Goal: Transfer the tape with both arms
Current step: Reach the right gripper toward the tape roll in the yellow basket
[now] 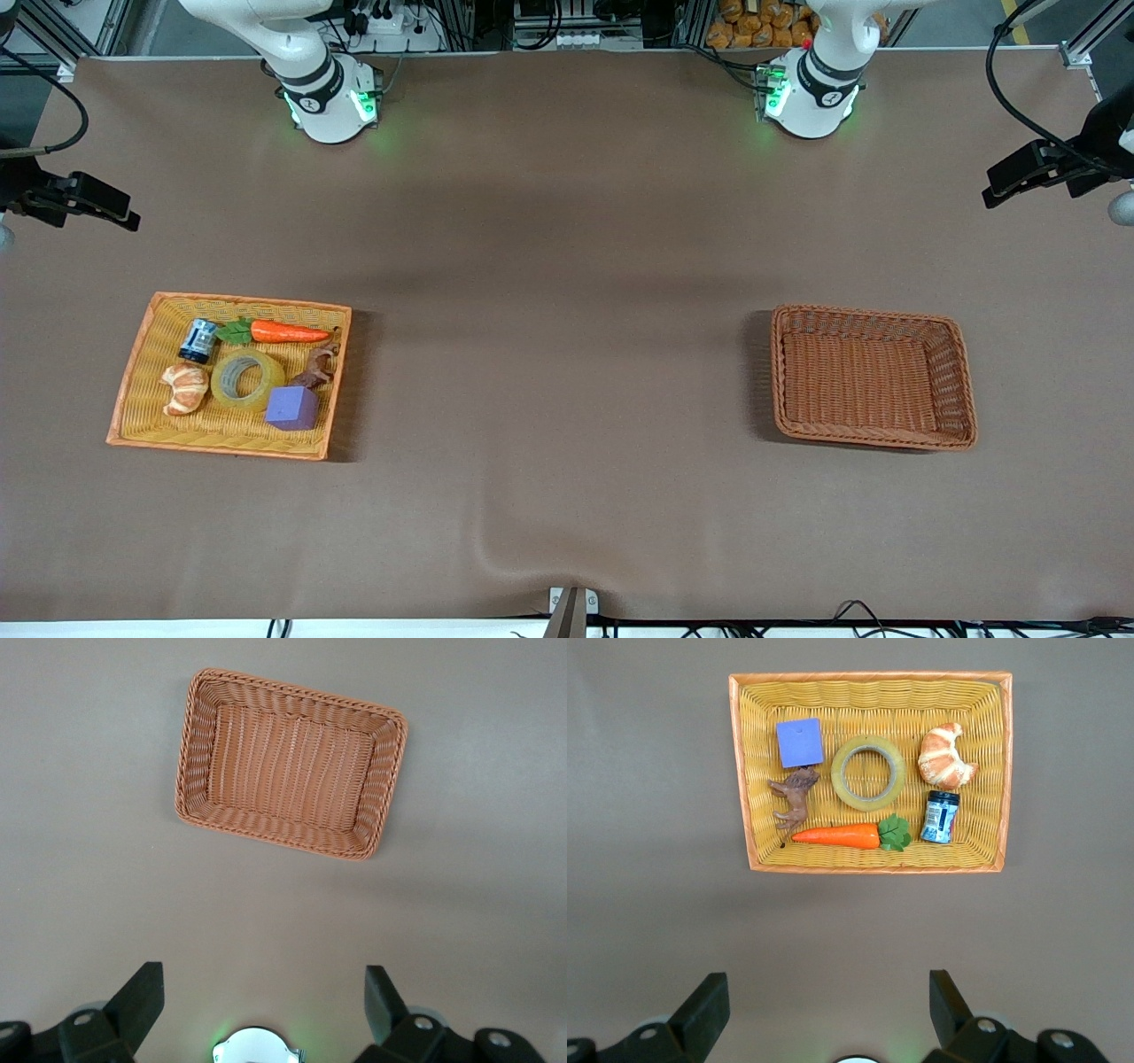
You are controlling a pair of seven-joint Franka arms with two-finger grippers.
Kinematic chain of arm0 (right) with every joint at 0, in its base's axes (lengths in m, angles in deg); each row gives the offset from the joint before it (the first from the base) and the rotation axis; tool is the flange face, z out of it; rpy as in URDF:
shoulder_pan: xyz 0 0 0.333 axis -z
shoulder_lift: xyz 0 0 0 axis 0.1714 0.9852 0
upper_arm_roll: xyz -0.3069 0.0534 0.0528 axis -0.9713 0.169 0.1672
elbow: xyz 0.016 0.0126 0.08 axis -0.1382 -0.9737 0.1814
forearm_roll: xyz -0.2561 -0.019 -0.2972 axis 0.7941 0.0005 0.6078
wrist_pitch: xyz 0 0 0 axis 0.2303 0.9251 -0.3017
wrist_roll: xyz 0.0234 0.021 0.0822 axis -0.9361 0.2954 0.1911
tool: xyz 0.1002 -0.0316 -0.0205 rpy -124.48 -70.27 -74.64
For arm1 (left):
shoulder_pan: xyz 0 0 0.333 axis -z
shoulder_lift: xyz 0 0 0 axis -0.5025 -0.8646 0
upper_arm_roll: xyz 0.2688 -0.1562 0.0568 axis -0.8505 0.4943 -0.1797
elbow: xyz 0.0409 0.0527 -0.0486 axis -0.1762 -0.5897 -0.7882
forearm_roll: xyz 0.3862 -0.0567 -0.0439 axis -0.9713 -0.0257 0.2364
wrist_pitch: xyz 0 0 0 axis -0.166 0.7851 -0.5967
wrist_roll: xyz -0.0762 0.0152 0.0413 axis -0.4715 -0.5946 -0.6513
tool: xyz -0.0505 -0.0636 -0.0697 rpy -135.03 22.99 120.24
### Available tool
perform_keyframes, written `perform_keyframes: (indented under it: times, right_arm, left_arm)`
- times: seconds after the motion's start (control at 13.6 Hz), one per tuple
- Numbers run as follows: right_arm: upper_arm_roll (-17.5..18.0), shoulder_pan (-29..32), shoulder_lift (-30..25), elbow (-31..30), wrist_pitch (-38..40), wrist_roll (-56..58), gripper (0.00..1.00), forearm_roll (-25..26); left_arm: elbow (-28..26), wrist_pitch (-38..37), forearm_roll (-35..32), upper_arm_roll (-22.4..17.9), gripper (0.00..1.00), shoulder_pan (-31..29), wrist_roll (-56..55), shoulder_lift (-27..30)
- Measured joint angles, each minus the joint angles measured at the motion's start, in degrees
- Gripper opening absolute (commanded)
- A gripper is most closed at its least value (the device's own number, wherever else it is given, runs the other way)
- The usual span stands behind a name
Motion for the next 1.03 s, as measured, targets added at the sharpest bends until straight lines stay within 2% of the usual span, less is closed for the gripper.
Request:
perform_keyframes:
  times: [0.59, 0.74, 1.03]
  right_arm:
    - [0.0, 0.0, 0.8, 0.2, -2.2, 0.0, 1.0, 0.0]
    - [0.1, -0.4, 3.2, 0.0, -5.0, 1.0, 1.0, 0.0]
    - [0.2, -2.0, 12.0, -0.2, -15.3, 9.2, 1.0, 0.0]
  left_arm:
    - [0.0, -0.1, 0.0, -0.1, 1.0, 0.0, 0.0, 0.0]
    - [0.0, -0.1, 0.0, -0.1, 1.0, 0.0, 0.0, 0.0]
    - [0.0, -0.3, 0.0, -0.2, 1.0, 0.0, 0.0, -0.1]
